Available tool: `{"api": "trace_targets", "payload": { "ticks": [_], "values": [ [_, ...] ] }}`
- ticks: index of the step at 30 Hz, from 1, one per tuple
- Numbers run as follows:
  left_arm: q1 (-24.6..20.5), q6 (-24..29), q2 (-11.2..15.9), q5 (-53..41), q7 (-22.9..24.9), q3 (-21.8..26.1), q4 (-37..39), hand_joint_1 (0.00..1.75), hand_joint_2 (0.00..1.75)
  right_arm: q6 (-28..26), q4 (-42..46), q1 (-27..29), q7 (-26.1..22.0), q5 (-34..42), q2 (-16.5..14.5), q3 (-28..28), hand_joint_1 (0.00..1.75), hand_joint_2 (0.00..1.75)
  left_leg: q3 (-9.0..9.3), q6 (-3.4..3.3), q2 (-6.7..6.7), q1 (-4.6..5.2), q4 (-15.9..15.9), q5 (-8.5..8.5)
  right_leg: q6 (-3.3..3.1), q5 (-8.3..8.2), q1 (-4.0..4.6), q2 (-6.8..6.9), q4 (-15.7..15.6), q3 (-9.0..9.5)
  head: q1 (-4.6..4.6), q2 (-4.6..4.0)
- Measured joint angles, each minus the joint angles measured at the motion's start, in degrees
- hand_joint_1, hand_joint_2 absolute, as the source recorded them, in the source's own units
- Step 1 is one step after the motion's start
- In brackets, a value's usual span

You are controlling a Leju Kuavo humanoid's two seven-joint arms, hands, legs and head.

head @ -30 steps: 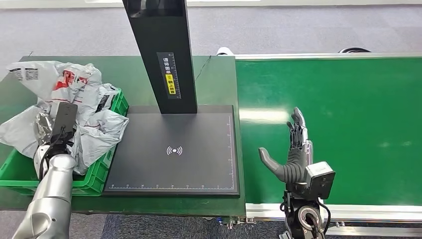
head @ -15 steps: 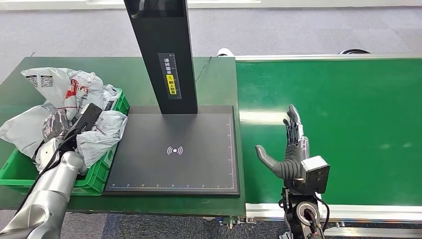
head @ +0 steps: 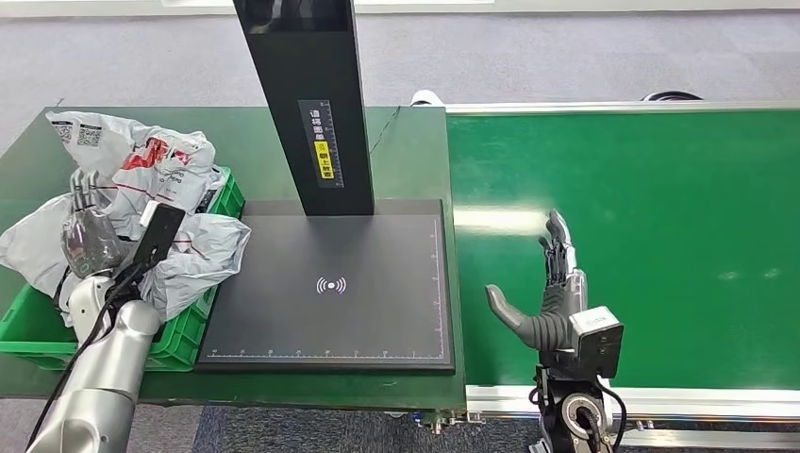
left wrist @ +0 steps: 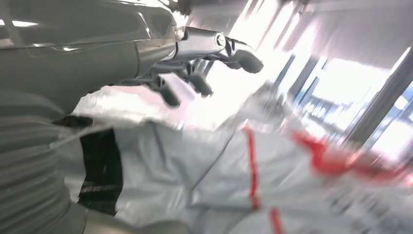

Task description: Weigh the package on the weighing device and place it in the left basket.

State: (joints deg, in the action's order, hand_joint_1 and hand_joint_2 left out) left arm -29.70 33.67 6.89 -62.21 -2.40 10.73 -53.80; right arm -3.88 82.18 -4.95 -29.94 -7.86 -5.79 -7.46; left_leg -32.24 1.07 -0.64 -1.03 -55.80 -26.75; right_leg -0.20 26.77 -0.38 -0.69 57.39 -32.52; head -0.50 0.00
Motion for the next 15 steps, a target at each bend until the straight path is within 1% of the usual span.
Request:
{"api": "trace_targets", "payload": {
  "ticks": [6, 9, 11, 12, 15],
  "values": [
    [2.0, 4.7, -1.1, 0.1, -2.5, 0.1, -5.9, 0.0, 1.75, -0.7, 0.3, 0.4, -0.1, -0.1, 0.0, 0.0, 0.0, 1.75, -0.02, 0.0, 0.0, -0.01, 0.0, 0.0, 0.0, 0.0, 0.01, 0.0, 0.0, -0.03, -0.01, 0.0],
    [2.8, 5.4, -1.9, -1.8, -4.7, 1.0, -8.7, 0.0, 1.75, -0.7, 0.3, 0.6, -0.1, 0.1, 0.0, 0.0, 0.0, 1.75, -0.05, 0.0, 0.0, -0.01, 0.0, 0.0, 0.0, 0.0, 0.01, 0.0, 0.0, -0.04, -0.01, 0.0],
    [3.3, 5.4, -3.2, -2.1, -8.8, 2.9, -11.0, 0.0, 1.75, -0.7, 0.3, 0.6, -0.2, 0.2, 0.0, 0.0, 0.0, 1.75, -0.07, 0.0, 0.01, -0.01, 0.0, 0.0, 0.0, 0.0, 0.01, -0.01, 0.0, -0.06, 0.01, 0.0],
    [3.5, 5.4, -4.0, -1.5, -11.8, 4.1, -12.4, 0.0, 1.75, -0.7, 0.3, 0.6, -0.3, 0.3, 0.0, 0.0, 0.0, 1.75, -0.08, 0.0, 0.01, -0.01, 0.0, 0.0, 0.0, 0.0, 0.01, -0.01, 0.0, -0.06, 0.01, 0.0],
    [3.9, 5.4, -7.1, 3.4, -23.4, 8.5, -16.3, 0.0, 1.75, -0.7, 0.3, 0.6, -0.6, 0.6, 0.0, -0.1, 0.0, 1.75, -0.1, 0.0, 0.0, 0.0, 0.0, 0.0, 0.0, 0.0, 0.0, -0.01, 0.0, -0.07, -0.01, 0.0]
  ]
}}
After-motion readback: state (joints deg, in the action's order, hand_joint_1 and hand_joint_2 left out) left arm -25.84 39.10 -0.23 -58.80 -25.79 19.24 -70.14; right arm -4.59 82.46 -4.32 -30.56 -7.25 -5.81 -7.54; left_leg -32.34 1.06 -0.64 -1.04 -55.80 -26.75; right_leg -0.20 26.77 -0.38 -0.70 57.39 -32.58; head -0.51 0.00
